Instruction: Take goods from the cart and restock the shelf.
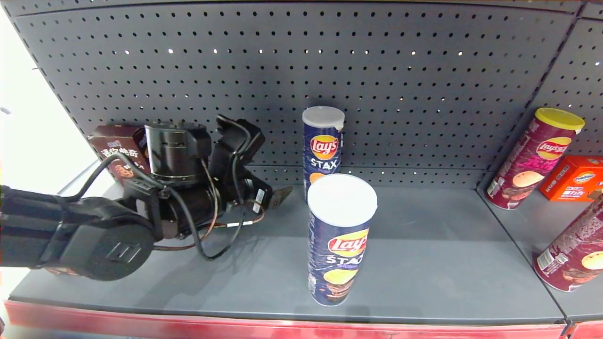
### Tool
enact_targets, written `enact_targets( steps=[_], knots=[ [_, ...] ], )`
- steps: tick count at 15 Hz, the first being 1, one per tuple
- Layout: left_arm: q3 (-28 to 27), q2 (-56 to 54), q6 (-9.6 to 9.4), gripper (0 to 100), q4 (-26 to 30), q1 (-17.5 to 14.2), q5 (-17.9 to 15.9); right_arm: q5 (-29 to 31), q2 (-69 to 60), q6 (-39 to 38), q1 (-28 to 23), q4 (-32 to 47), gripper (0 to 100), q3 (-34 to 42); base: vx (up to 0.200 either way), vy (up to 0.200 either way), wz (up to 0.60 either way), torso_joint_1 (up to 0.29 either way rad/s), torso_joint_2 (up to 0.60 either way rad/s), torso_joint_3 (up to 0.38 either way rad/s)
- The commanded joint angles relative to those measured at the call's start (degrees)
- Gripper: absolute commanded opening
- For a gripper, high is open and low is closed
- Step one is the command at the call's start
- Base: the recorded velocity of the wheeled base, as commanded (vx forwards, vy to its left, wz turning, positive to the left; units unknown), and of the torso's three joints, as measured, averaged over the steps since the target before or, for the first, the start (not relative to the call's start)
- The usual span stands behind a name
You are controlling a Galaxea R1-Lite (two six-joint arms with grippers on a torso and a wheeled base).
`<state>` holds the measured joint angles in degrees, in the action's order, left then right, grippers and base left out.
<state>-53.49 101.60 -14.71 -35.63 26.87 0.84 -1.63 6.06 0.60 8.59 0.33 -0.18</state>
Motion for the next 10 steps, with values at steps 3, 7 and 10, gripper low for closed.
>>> enact_targets(
  steps=[3,7,10],
  knots=[
    [15.96,-18.01,2.06,100,-3.57,1.70,-0.14,-0.04,0.01,0.02,0.02,0.02,100,0.01,0.000,0.000,0.00,0.000,0.00,0.000],
    [27.83,-32.43,2.85,100,-5.50,8.55,0.13,0.05,0.01,0.02,0.02,0.02,100,0.01,0.000,0.000,0.00,0.000,0.00,0.000],
    [39.96,-42.62,2.76,100,-5.32,8.11,-0.14,-0.04,0.01,0.02,0.02,0.02,100,0.01,0.000,0.000,0.00,0.000,0.00,0.000]
  ],
)
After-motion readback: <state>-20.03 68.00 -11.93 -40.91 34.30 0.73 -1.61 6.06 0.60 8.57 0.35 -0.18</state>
